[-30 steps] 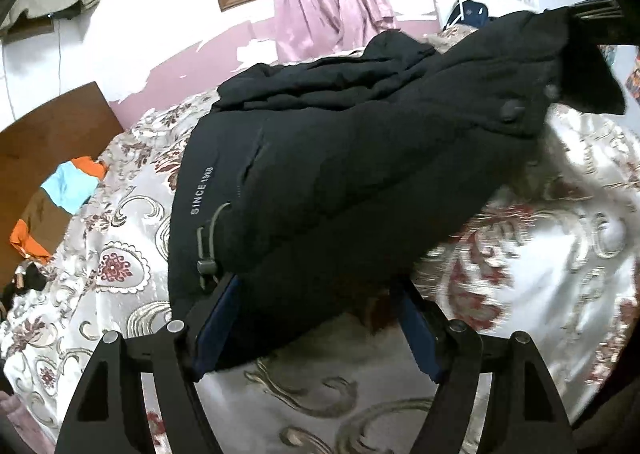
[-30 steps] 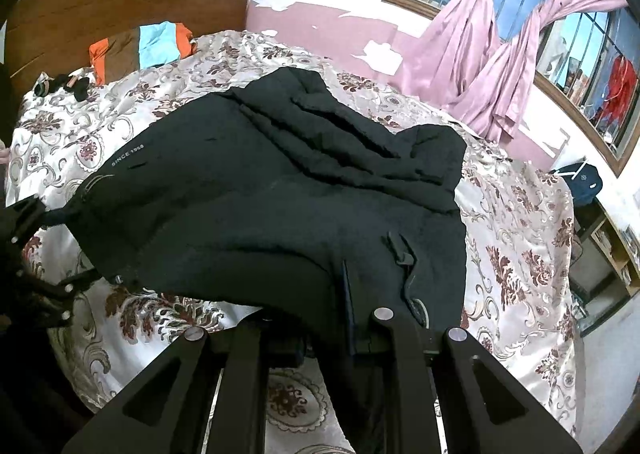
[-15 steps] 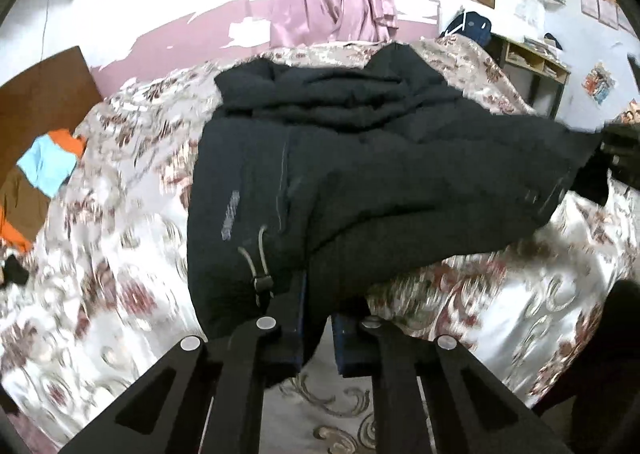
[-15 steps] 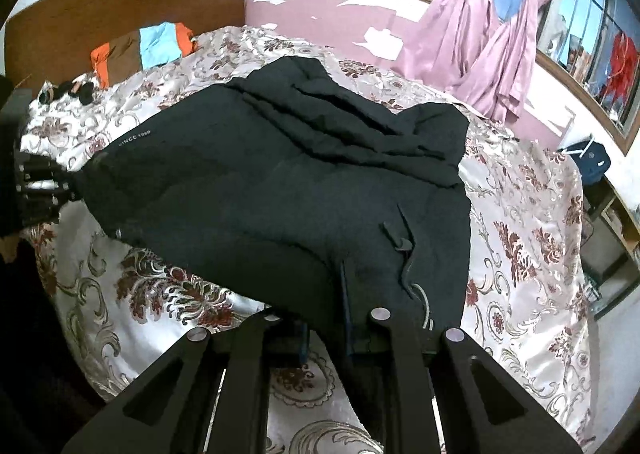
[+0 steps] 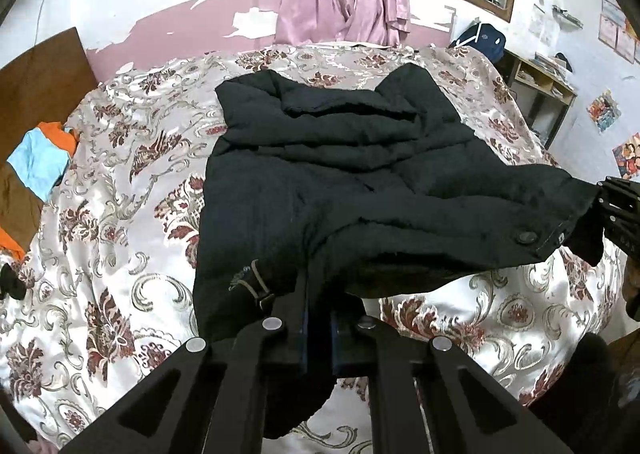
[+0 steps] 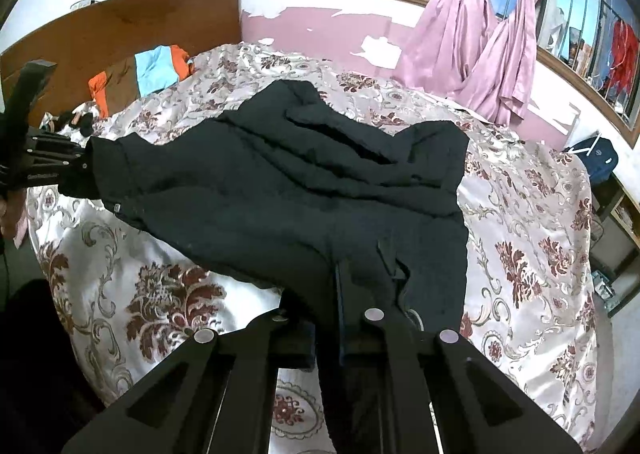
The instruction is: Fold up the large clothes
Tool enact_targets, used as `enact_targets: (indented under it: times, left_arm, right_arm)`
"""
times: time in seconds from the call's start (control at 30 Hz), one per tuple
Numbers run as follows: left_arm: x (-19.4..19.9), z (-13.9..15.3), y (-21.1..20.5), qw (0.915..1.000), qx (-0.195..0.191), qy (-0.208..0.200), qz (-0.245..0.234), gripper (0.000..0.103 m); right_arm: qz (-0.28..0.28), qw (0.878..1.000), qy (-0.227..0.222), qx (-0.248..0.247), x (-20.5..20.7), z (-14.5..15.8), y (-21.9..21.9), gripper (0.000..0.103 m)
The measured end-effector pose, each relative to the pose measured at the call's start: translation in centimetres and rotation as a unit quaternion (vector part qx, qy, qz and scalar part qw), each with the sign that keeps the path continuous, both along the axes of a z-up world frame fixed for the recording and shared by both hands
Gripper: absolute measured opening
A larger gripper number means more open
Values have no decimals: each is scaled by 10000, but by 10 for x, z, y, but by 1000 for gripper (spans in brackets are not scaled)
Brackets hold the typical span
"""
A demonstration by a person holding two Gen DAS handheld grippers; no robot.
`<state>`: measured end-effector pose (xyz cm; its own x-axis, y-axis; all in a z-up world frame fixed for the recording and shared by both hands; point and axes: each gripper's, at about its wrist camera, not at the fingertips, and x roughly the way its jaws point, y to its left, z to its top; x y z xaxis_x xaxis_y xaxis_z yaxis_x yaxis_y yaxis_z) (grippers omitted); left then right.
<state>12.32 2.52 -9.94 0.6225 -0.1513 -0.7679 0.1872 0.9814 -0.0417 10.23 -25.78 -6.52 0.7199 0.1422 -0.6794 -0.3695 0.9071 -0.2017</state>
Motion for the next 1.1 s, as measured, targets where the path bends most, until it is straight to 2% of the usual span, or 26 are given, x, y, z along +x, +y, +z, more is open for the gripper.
enact_targets:
  times: [0.7, 0.9, 1.1]
  left_arm:
    - [35, 28, 2, 9997, -151, -158, 56, 7]
    - [65, 40, -3, 9997, -62, -249, 1, 7]
    - [109, 50, 1, 9996, -188, -215, 56, 7]
  right_arm:
    - [-131, 9998, -11, 173, 26, 22, -3, 6]
    - [-191, 9995, -27, 268, 50, 31, -7, 6]
    - [-272, 9992, -43, 303, 94, 44, -10, 6]
